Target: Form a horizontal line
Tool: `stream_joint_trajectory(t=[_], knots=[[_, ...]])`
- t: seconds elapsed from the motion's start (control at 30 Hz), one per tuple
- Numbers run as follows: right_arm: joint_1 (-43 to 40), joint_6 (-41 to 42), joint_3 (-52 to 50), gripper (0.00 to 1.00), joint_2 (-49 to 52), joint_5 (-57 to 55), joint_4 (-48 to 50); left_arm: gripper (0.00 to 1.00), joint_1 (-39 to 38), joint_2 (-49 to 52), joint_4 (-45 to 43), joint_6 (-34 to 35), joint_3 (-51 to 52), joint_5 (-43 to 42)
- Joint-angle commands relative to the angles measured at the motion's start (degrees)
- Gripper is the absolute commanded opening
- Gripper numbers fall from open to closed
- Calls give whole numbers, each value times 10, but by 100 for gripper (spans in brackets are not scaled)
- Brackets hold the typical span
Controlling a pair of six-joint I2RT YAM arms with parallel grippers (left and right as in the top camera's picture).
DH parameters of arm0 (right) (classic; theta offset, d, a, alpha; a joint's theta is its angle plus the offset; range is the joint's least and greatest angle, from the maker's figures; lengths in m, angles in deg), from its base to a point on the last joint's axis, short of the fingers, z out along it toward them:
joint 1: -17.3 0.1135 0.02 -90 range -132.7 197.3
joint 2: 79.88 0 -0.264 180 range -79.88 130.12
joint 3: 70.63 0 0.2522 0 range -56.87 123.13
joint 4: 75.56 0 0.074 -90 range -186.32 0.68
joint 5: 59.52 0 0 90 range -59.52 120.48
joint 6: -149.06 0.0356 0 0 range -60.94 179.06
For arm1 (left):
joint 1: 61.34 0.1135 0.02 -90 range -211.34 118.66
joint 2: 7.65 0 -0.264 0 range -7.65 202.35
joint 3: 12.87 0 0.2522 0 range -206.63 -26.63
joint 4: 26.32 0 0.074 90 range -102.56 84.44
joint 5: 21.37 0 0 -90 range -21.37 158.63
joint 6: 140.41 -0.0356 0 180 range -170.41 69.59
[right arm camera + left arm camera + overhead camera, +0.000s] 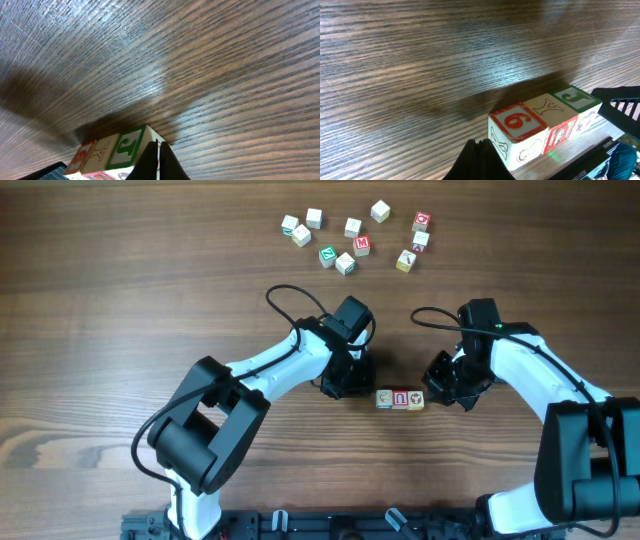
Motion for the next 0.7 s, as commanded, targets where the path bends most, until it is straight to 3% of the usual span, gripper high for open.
stream_joint_trajectory(t=[0.0,0.2,0.67], knots=[[2,7,-5,5,5,-4,2,4,2,9,0,1,-9,4],[2,15,-5,5,5,-72,3,4,7,7,9,-3,-9,23],[2,21,-5,4,5,-1,-29,4,70,4,35,-3,-9,30]])
